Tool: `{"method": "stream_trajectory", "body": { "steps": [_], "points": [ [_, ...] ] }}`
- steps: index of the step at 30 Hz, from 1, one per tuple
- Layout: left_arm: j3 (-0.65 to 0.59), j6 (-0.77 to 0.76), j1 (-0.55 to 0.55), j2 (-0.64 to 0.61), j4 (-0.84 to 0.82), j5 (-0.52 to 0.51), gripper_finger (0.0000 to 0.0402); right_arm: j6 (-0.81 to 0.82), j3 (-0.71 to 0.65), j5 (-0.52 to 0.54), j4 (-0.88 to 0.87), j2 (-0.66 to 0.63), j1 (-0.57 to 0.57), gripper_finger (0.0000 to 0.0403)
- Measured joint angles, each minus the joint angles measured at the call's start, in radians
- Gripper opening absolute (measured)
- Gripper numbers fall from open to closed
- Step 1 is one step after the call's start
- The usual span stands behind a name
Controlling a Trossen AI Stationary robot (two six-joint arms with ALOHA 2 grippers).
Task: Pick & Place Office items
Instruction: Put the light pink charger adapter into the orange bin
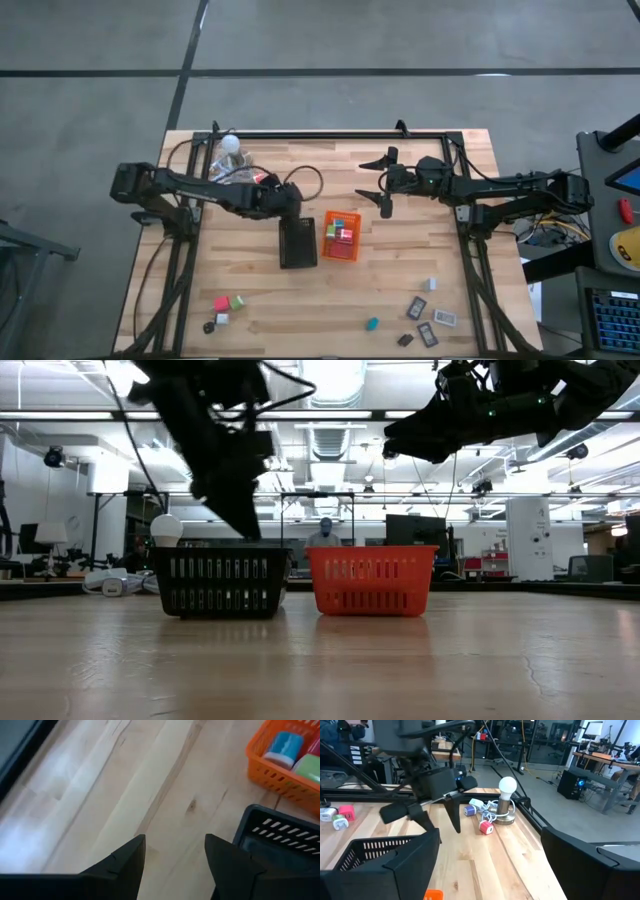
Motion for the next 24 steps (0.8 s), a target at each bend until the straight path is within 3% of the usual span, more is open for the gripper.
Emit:
{"method": "stream_trajectory", "body": {
  "steps": [6,12,19,24],
  "points": [
    [-0.181,-0.028,0.127,-0.174,0.100,0.082,0.0209,0.000,0.000,0.000,0.000,0.000,0.000,0.0347],
    [-0.237,-0.044,0.320,-0.291,0.078,0.133,0.0210,0.000,0.000,0.000,0.000,0.000,0.000,0.0348],
    [-0.235,0.059,0.509,-0.265,0.035,0.263,0.0211,0.000,0.000,0.000,0.000,0.000,0.000,0.0340],
    [-0.236,0.141,0.585,-0.223,-0.017,0.327,0.0211,0.000,0.000,0.000,0.000,-0.001,0.000,0.0346]
  ]
}}
